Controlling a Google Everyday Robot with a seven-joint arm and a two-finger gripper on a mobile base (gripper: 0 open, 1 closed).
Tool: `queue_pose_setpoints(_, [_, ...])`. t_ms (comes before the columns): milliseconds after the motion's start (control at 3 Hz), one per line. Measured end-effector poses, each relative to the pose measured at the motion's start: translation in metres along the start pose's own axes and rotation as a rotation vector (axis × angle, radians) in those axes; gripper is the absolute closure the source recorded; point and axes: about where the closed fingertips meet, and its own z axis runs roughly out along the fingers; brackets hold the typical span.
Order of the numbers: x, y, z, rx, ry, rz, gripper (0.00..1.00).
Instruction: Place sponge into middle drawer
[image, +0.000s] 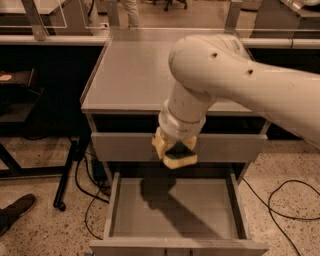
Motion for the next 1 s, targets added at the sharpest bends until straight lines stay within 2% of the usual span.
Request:
queue_pose_setpoints(333, [0.042, -0.002, 0.039, -0.06, 0.058, 0.078, 1.0])
queue_pose_setpoints(667, [0.069, -0.004, 0.066, -0.109, 0.098, 0.124, 1.0])
queue_pose_setpoints(1000, [0.072, -0.004, 0.069, -0.113, 0.103, 0.13, 1.0])
